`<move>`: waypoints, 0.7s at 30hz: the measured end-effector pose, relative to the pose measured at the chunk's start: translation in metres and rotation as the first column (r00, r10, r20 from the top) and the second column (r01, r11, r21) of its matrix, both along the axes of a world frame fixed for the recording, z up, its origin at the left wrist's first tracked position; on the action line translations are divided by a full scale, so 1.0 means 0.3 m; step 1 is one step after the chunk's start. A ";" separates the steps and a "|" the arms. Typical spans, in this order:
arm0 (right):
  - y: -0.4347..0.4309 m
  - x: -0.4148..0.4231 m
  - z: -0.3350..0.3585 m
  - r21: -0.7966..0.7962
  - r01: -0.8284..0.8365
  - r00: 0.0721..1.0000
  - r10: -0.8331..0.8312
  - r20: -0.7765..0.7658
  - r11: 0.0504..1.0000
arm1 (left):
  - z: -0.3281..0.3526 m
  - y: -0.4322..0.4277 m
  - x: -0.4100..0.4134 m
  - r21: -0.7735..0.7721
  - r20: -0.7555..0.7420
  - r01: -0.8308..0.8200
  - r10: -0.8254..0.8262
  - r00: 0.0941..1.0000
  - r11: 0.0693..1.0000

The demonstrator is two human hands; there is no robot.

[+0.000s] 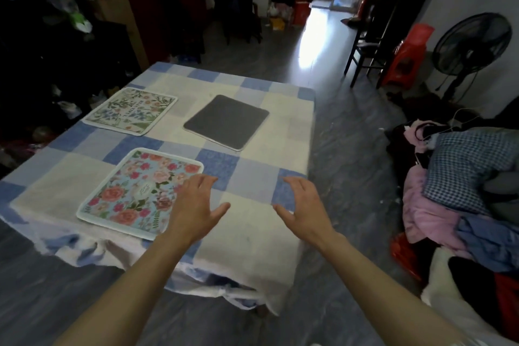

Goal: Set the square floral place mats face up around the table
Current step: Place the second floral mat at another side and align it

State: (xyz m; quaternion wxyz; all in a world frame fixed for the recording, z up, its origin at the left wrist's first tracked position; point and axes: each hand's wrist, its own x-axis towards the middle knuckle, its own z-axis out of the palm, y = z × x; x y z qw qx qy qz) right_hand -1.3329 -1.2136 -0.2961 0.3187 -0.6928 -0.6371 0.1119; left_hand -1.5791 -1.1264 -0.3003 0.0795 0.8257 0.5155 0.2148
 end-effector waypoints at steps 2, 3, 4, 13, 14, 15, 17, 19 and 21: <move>-0.002 0.116 -0.005 -0.006 -0.024 1.000 0.024 -0.005 1.000 | 0.002 -0.008 0.104 -0.039 0.033 -0.033 0.034 0.999 0.999; -0.005 0.177 -0.007 -0.001 -0.031 0.999 0.031 -0.012 1.000 | 0.001 -0.013 0.162 -0.064 0.070 -0.052 0.057 0.996 0.997; -0.006 0.238 -0.009 0.011 -0.036 0.999 0.036 -0.017 0.999 | -0.001 -0.020 0.222 -0.083 0.107 -0.070 0.079 0.991 0.994; 0.025 0.619 -0.018 0.052 -0.059 0.998 0.059 0.017 0.997 | -0.002 -0.032 0.610 -0.142 0.121 -0.172 0.190 0.974 0.975; 0.041 0.642 -0.024 0.050 -0.055 0.998 0.055 0.016 0.997 | -0.006 -0.017 0.632 -0.141 0.110 -0.186 0.202 0.973 0.972; 0.060 0.663 -0.028 0.043 -0.051 0.999 0.050 0.011 0.998 | -0.010 0.000 0.652 -0.136 0.099 -0.196 0.210 0.973 0.971; 0.100 0.697 -0.035 0.024 -0.047 0.999 0.047 -0.001 0.999 | -0.023 0.042 0.687 -0.133 0.080 -0.206 0.218 0.973 0.970; 0.143 0.728 -0.049 0.009 -0.051 0.999 0.051 -0.006 0.999 | -0.048 0.094 0.726 -0.150 0.070 -0.221 0.233 0.970 0.964; 0.191 0.758 -0.064 -0.012 -0.056 0.998 0.056 -0.002 0.998 | -0.083 0.148 0.776 -0.174 0.091 -0.240 0.259 0.962 0.955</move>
